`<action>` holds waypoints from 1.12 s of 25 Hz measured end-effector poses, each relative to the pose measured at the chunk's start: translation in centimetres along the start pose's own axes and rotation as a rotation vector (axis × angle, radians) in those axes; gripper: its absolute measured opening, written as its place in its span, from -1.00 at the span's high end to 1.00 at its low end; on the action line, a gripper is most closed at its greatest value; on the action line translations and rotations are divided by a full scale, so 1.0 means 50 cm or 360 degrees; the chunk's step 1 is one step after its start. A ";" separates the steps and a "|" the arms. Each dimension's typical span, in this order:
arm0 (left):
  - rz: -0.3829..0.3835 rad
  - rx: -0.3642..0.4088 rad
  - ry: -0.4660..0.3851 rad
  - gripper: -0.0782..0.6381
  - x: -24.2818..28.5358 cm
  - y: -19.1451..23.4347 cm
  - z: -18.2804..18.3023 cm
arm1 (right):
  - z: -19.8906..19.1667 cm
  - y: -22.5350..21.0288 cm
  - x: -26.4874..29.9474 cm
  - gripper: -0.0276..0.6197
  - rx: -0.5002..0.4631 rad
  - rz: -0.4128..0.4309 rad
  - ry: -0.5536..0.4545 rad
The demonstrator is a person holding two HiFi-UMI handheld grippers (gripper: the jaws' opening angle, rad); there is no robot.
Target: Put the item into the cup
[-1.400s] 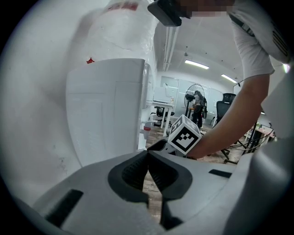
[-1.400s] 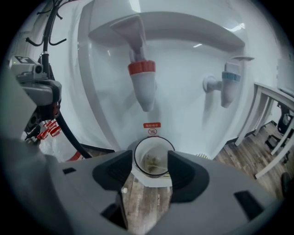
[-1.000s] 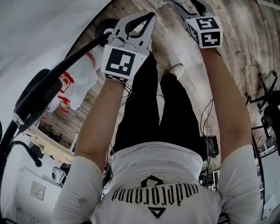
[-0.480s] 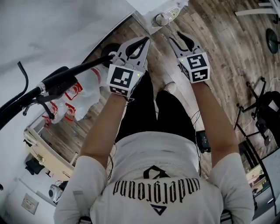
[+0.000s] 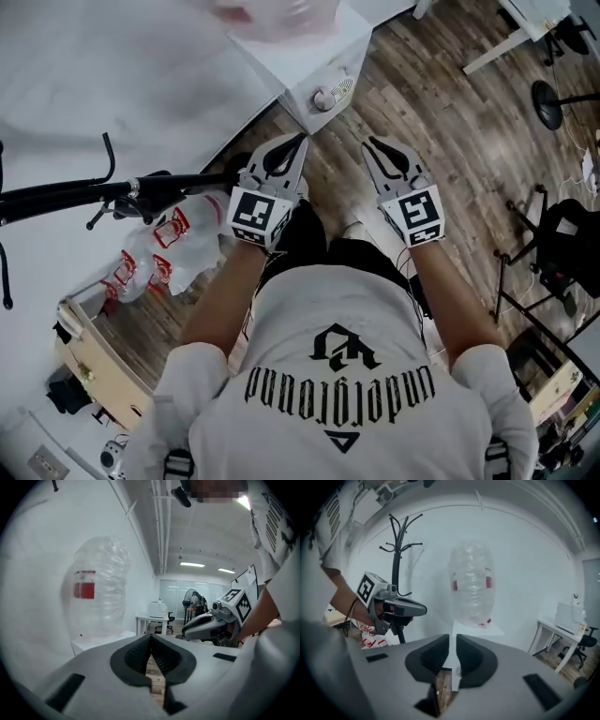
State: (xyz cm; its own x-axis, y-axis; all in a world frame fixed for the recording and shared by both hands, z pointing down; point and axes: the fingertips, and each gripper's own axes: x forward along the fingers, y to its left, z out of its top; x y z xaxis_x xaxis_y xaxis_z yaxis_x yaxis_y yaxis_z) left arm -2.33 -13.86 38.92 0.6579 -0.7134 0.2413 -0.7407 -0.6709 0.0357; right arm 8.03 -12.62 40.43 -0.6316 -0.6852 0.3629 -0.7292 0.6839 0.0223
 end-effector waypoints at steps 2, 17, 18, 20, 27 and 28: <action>-0.0027 0.0031 -0.0038 0.76 -0.018 -0.022 0.045 | 0.053 0.012 -0.046 0.78 -0.0021 -0.0001 -0.0069; -0.0096 0.0157 -0.0252 0.77 -0.139 -0.180 0.246 | 0.242 0.062 -0.287 0.90 -0.0074 0.0038 -0.0365; -0.0085 0.0166 -0.0259 0.77 -0.144 -0.187 0.250 | 0.241 0.062 -0.296 0.90 -0.0078 0.0041 -0.0382; -0.0062 0.0180 -0.0264 0.77 -0.152 -0.202 0.252 | 0.240 0.061 -0.314 0.90 -0.0078 0.0046 -0.0423; -0.0042 0.0146 -0.0255 0.77 -0.204 -0.246 0.253 | 0.232 0.087 -0.360 0.90 -0.0061 0.0069 -0.0430; -0.0052 0.0153 -0.0257 0.77 -0.210 -0.247 0.256 | 0.235 0.092 -0.365 0.90 -0.0063 0.0059 -0.0436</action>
State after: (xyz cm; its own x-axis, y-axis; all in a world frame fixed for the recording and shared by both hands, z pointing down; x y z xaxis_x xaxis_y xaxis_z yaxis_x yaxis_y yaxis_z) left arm 1.64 -0.67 23.54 0.7003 -0.7090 0.0825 -0.7073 -0.7049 -0.0537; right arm 13.09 0.09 22.98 -0.7094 -0.6978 0.0991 -0.6966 0.7156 0.0521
